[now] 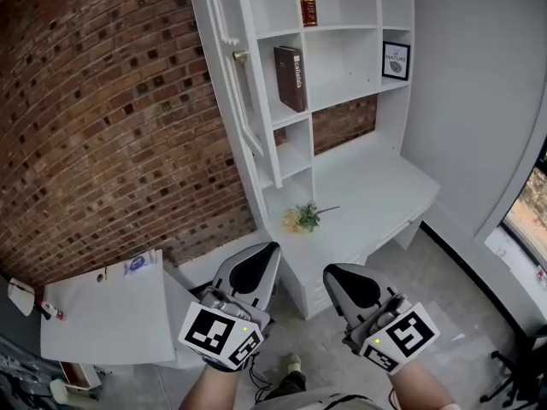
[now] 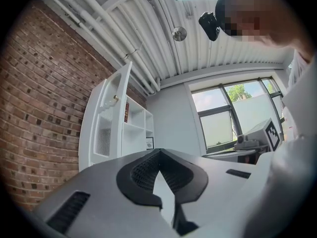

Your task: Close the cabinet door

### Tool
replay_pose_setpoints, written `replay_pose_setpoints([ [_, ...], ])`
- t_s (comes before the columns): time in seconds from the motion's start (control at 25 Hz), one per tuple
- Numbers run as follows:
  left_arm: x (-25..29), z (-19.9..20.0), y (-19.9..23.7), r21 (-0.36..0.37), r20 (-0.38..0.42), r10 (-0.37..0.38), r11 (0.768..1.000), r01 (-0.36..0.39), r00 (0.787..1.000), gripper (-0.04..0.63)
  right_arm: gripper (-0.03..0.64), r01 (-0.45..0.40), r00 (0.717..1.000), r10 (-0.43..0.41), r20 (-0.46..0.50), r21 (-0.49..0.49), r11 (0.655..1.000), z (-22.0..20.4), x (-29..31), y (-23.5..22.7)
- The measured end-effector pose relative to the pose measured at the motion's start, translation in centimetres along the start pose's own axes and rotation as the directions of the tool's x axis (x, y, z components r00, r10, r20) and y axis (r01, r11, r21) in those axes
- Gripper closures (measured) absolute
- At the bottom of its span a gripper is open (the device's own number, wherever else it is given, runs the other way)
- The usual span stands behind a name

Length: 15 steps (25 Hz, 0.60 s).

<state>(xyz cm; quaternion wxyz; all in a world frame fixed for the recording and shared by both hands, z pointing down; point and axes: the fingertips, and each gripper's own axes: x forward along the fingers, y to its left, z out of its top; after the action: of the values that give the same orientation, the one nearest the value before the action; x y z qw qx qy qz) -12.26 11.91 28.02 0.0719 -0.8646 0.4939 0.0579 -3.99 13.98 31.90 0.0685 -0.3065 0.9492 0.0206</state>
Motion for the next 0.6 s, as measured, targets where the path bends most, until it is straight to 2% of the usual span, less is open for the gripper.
replay_pose_setpoints([
  [0.32,5.7,4.0,9.8,0.097,0.076,-0.096,0.991,0.088,0.992,0.583,0.597,0.021,0.998,-0.019,0.063,-0.029,0.999,2.3,11.1,-2.9],
  [0.48,8.4,6.9,12.9,0.168,0.127,-0.157,0.976,0.135,0.979,0.583,0.597,0.055,0.993,-0.053,0.105,-0.022,0.998,3.3,14.5,-4.5],
  [0.6,9.8,9.2,14.9,0.228,0.168,-0.178,0.964,0.138,0.970,0.583,0.597,0.080,0.990,-0.078,0.115,-0.011,0.997,3.3,16.1,-5.4],
])
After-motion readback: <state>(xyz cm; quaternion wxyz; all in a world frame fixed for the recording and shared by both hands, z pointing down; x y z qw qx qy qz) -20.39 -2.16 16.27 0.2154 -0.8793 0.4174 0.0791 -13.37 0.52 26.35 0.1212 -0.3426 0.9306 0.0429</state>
